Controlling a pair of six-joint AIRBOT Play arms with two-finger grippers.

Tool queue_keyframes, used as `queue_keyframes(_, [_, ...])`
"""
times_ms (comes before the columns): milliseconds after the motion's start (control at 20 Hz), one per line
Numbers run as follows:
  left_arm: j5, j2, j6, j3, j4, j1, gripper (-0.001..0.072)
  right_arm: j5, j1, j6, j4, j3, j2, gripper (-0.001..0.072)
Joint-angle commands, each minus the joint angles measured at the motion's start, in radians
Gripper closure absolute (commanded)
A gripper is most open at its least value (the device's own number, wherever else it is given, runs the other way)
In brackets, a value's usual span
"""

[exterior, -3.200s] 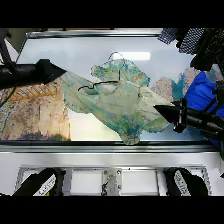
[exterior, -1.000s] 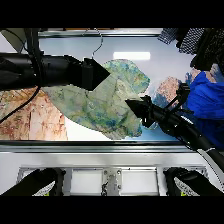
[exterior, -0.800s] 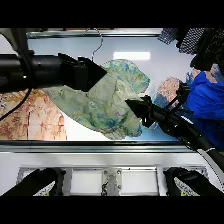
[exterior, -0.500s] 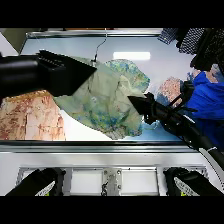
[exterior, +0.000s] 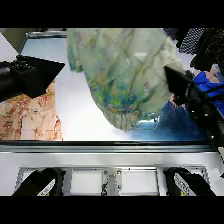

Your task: Fold the clothes and pants, and hang the long-sleeved shirts on hangers.

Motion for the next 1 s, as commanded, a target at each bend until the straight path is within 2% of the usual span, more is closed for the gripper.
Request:
queue_keyframes(0, [0.08,0.039,-0.001,-0.099,-0.002,0.016,0.0699,-0.059,-0.154,0.0,0.0,0.037,0.051,0.0705])
queue_keyframes(450, [0.101,-0.061,0.0,-0.148,-0.008,0.015,0.0699,-0.207,-0.486,-0.004,0.005,0.115,0.122,0.0705])
queue_keyframes(600, [0.101,-0.102,0.0,-0.148,-0.008,0.015,0.0699,-0.311,-0.581,-0.005,0.008,0.133,0.146,0.0705])
queue_keyframes(950, [0.101,-0.168,0.0,-0.148,-0.007,0.015,0.0698,-0.527,-0.734,-0.087,0.027,0.196,0.177,0.0705])
